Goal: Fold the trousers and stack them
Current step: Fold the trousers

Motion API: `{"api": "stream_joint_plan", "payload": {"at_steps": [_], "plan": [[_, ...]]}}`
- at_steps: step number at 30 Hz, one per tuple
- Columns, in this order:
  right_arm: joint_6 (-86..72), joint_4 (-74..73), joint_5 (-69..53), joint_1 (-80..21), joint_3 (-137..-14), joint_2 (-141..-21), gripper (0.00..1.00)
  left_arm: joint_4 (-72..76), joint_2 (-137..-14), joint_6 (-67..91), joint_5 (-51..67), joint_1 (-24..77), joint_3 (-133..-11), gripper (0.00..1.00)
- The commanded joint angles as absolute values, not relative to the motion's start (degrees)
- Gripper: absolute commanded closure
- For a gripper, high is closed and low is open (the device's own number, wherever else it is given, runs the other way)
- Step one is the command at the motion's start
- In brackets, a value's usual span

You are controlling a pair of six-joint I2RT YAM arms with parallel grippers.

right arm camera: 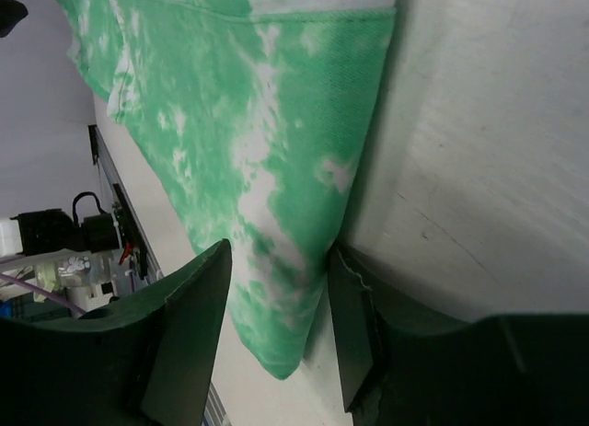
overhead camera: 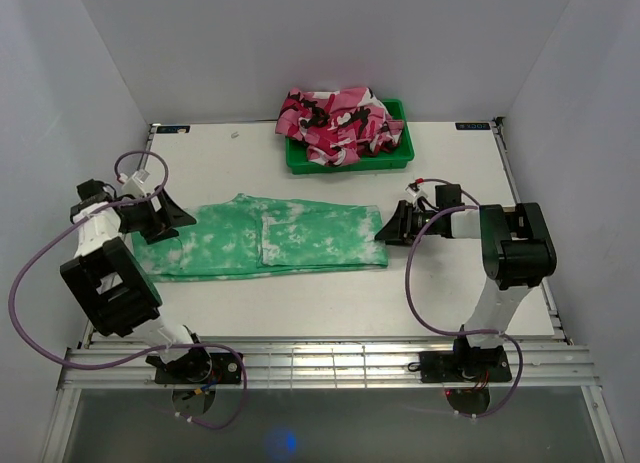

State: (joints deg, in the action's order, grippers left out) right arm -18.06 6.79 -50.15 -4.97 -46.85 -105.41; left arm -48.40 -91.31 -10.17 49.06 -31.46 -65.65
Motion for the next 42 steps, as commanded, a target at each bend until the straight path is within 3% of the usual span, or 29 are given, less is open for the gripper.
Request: {"api": "stream_joint_plan", "payload": {"at_steps": [1, 3, 9, 20, 29, 32, 33, 36, 39, 41, 42], "plan": [[-18.89, 9.31, -45.88, -6.94, -46.23, -110.03, 0.48, -51.41, -90.88, -13.62, 51.86, -35.32, -67.94, 0.10], [-20.47, 10.02, -46.66, -7.21, -47.10, -111.79, 0.54, -52.03, -91.32, -14.06, 51.33, -38.21, -68.81, 0.09], [-21.10, 10.11, -48.25, -5.98, -47.46, -109.96, 0.92, -54.66, -95.09, -17.92, 46.85, -44.63, -72.33, 0.08], [-4.60, -10.88, -51.50, 6.40, -49.83, -94.93, 0.92, -51.16, -97.47, -21.80, 39.02, -47.81, -69.61, 0.08], [4.04, -21.62, -51.42, 11.95, -53.00, -99.38, 0.92, -50.98, -101.07, -21.71, 42.71, -46.23, -67.06, 0.10], [4.13, -20.84, -51.24, 11.95, -52.74, -104.23, 0.73, -50.80, -102.21, -21.45, 43.77, -45.36, -66.27, 0.11], [3.78, -20.05, -51.33, 12.04, -52.13, -105.02, 0.56, -50.54, -102.39, -21.45, 43.77, -45.18, -65.83, 0.11], [2.64, -17.58, -51.24, 12.04, -51.24, -108.27, 0.38, -49.66, -102.83, -21.18, 43.33, -44.39, -65.48, 0.11], [0.88, -14.95, -51.07, 12.04, -50.02, -110.21, 0.31, -48.87, -104.14, -20.48, 43.15, -44.12, -65.65, 0.11], [0.01, -12.85, -51.50, 12.13, -49.13, -110.74, 0.30, -48.96, -104.94, -20.39, 43.50, -43.77, -65.83, 0.11], [-0.78, -12.83, -51.59, 12.13, -49.22, -110.74, 0.35, -48.96, -105.29, -20.39, 43.68, -43.60, -65.83, 0.11]]}}
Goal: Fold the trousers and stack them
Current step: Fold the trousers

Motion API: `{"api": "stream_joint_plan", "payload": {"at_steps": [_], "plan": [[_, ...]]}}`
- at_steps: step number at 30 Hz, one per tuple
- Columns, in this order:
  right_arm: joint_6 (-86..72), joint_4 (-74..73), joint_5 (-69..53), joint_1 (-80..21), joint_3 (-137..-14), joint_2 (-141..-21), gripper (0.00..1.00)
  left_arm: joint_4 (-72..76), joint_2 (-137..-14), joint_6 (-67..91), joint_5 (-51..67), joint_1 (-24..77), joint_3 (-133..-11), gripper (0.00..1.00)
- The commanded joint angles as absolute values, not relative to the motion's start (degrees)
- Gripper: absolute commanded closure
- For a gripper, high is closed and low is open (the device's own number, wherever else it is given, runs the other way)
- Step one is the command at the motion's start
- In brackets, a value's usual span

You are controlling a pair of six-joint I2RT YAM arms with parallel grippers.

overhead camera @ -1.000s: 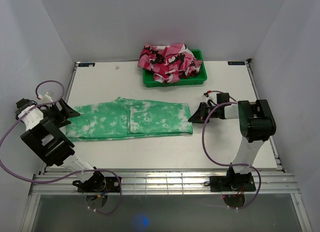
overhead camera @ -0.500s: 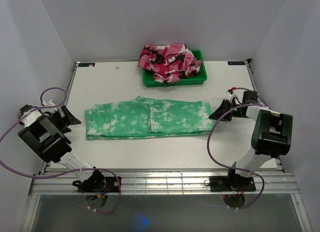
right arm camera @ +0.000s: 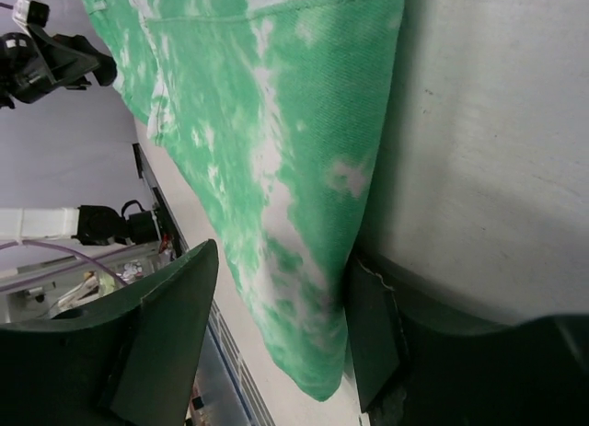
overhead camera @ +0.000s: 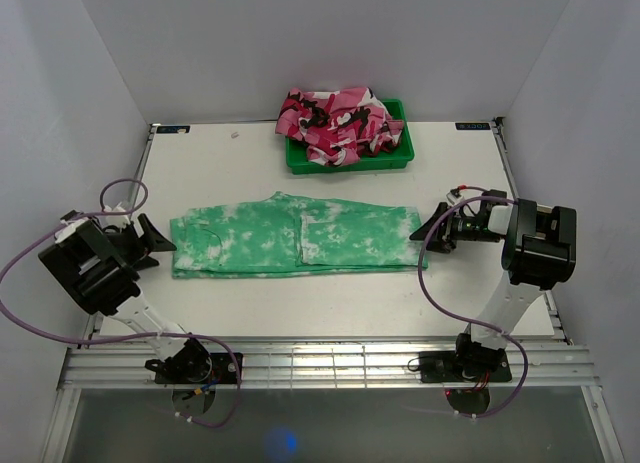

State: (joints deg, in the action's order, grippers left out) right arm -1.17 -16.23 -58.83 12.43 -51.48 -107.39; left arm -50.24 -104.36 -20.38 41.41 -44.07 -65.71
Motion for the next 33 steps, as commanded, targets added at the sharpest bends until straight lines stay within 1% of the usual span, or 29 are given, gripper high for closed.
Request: {"api": "stream_joint_plan", "payload": {"at_steps": [1, 2, 3, 5, 6, 7, 8, 12, 15, 16, 18, 20, 22, 23, 25, 27, 29, 33], "plan": [[-0.88, -12.75, -51.77, 12.13, -49.39, -111.00, 0.38, -48.96, -105.82, -20.56, 43.86, -43.33, -65.74, 0.11], [-1.31, -12.48, -52.29, 12.13, -49.74, -111.09, 0.41, -48.96, -105.99, -20.65, 44.38, -42.90, -65.57, 0.11], [-1.23, -12.74, -52.56, 12.04, -50.01, -111.18, 0.50, -48.96, -106.08, -20.57, 44.73, -42.63, -65.48, 0.11], [-1.23, -13.35, -53.52, 11.95, -50.88, -111.62, 0.60, -49.13, -106.70, -20.83, 45.35, -41.93, -65.04, 0.11], [-1.14, -13.88, -53.87, 11.87, -51.15, -111.80, 0.75, -49.22, -106.87, -20.74, 45.70, -41.84, -64.95, 0.11], [-1.14, -14.23, -54.14, 11.87, -51.59, -111.71, 0.85, -49.31, -107.14, -21.00, 46.23, -41.84, -64.86, 0.11], [-1.06, -14.67, -54.31, 11.87, -52.03, -111.45, 0.92, -49.57, -107.23, -21.09, 46.84, -41.75, -64.78, 0.11], [-0.26, -17.83, -54.75, 12.83, -55.44, -107.41, 0.92, -49.66, -107.14, -21.27, 48.69, -41.75, -64.42, 0.13], [2.80, -23.80, -55.02, 14.58, -59.92, -103.63, 0.92, -48.87, -107.23, -21.09, 49.13, -41.75, -64.16, 0.21], [4.20, -25.38, -54.85, 14.94, -61.07, -101.62, 0.92, -48.52, -107.23, -21.01, 48.96, -41.75, -63.99, 0.28], [5.62, -30.13, -53.18, 15.64, -63.62, -99.68, 0.92, -47.03, -106.35, -20.48, 48.17, -40.61, -63.46, 0.33], [7.28, -34.34, -51.78, 16.17, -67.23, -97.22, 0.92, -44.93, -105.04, -20.30, 45.97, -37.99, -61.97, 0.34], [7.91, -36.55, -50.98, 16.26, -70.03, -95.02, 0.92, -43.60, -102.93, -19.52, 45.88, -36.04, -59.95, 0.32], [7.74, -37.08, -50.54, 16.26, -70.48, -94.23, 0.92, -43.33, -102.40, -18.90, 46.23, -33.95, -59.33, 0.29], [6.95, -37.79, -50.10, 16.26, -71.89, -92.38, 0.92, -41.76, -101.52, -16.18, 46.49, -30.96, -57.75, 0.25], [5.45, -37.71, -49.92, 16.17, -72.94, -91.06, 0.92, -39.82, -101.34, -12.68, 46.67, -29.63, -56.52, 0.21], [3.18, -36.57, -50.62, 16.08, -73.56, -89.75, 0.92, -37.89, -102.21, -10.91, 47.11, -27.52, -55.55, 0.20], [0.44, -33.93, -51.50, 14.68, -73.48, -87.72, 0.92, -35.43, -105.02, -7.04, 47.64, -23.39, -55.02, 0.23]]}}
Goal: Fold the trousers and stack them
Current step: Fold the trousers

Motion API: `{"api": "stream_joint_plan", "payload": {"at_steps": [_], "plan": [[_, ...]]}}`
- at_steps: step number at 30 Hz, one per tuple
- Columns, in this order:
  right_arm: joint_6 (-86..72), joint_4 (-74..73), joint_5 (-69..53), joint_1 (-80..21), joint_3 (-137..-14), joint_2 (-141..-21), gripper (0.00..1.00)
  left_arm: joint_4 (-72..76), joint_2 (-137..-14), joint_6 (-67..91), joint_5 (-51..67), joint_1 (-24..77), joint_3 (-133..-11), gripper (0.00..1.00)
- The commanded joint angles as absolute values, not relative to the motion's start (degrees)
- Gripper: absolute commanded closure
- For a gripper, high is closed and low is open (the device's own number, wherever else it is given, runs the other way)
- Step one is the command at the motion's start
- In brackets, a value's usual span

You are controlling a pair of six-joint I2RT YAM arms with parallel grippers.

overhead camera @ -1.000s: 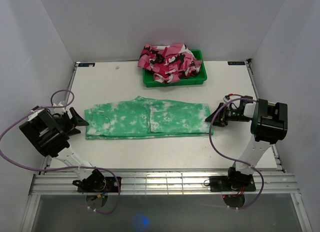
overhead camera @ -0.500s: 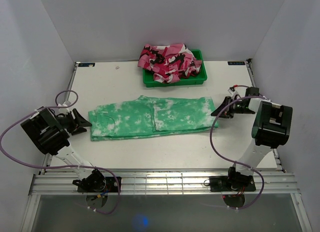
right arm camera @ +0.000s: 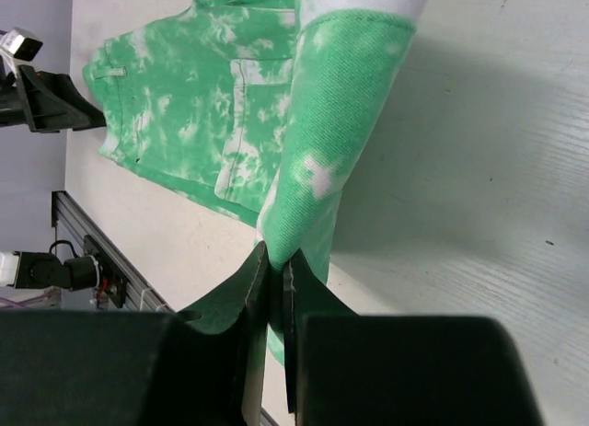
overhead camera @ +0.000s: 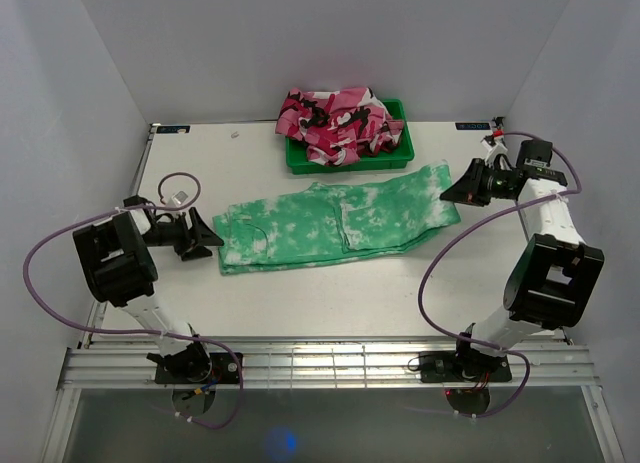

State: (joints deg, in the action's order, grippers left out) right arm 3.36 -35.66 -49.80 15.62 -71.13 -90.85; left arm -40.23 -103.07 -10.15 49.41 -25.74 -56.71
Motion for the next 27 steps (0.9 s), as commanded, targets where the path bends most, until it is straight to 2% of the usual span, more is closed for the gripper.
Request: {"api": "stream_joint_plan", "payload": {"at_steps": [1, 2, 6, 7, 9, 10, 17, 27], "plan": [[-0.17, -33.23, -51.59, 14.33, -73.48, -87.45, 0.92, -33.85, -105.46, -5.20, 47.64, -22.16, -54.76, 0.25], [-1.22, -32.96, -51.50, 13.80, -73.39, -87.10, 0.92, -32.97, -106.08, -4.40, 47.81, -21.71, -54.49, 0.28], [-2.72, -30.68, -49.58, 9.16, -73.47, -85.44, 0.92, -29.54, -107.22, -0.89, 49.30, -19.60, -54.05, 0.59], [-3.42, -29.46, -48.35, 8.10, -73.65, -85.26, 0.92, -28.49, -107.49, -0.62, 49.74, -19.08, -54.05, 0.75], [-4.13, -28.39, -46.50, 4.07, -74.70, -84.82, 0.92, -28.13, -107.84, 1.84, 50.53, -18.11, -54.05, 0.89], [-5.09, -27.61, -44.67, 2.56, -75.05, -84.73, 0.92, -27.69, -107.84, 2.11, 50.54, -17.15, -54.14, 1.00], [-10.80, -17.60, -40.87, -13.07, -77.96, -87.09, 0.92, -25.05, -106.09, 5.80, 52.12, -14.68, -51.07, 1.00], [-12.92, -13.36, -39.64, -27.32, -85.42, -98.51, 0.92, -23.12, -104.68, 7.82, 52.47, -12.92, -48.25, 1.00]]}}
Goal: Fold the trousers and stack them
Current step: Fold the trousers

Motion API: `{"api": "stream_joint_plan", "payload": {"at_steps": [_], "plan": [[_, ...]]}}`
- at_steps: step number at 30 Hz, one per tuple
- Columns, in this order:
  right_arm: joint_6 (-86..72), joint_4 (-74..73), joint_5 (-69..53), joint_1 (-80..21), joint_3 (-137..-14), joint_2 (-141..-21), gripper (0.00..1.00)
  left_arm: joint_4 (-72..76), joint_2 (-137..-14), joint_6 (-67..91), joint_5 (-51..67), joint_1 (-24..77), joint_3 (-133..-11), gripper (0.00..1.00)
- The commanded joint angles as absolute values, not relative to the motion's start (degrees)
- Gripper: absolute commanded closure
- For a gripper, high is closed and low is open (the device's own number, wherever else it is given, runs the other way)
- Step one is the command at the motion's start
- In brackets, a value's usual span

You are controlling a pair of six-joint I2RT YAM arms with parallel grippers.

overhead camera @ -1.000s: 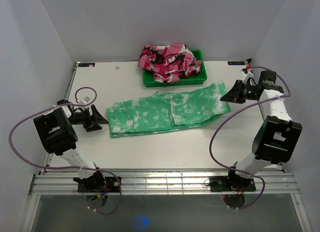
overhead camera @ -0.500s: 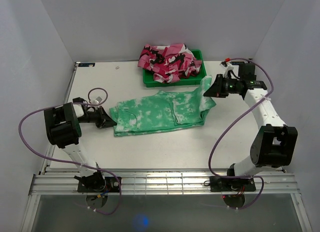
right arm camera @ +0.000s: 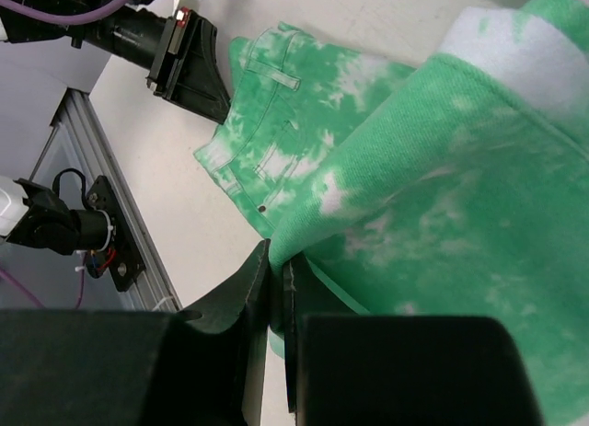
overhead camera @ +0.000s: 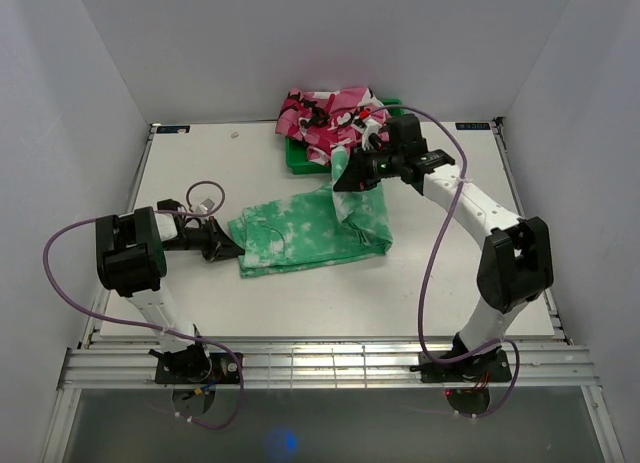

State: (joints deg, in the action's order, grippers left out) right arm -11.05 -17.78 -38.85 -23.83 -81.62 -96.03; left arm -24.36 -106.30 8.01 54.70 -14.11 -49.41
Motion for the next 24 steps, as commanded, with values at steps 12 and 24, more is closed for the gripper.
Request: {"api": "stream_joint_plan", "payload": {"at_steps": [12, 24], "plan": [[-17.13, -7.74, -37.97, -38.58, -87.19, -106.08, 0.92, -22.85, -105.73, 8.09, 52.38, -12.92, -48.60, 1.00], [-23.11, -1.15, -36.56, -43.33, -88.59, -114.25, 0.92, -21.89, -105.47, 8.52, 52.21, -12.66, -47.81, 1.00]]}}
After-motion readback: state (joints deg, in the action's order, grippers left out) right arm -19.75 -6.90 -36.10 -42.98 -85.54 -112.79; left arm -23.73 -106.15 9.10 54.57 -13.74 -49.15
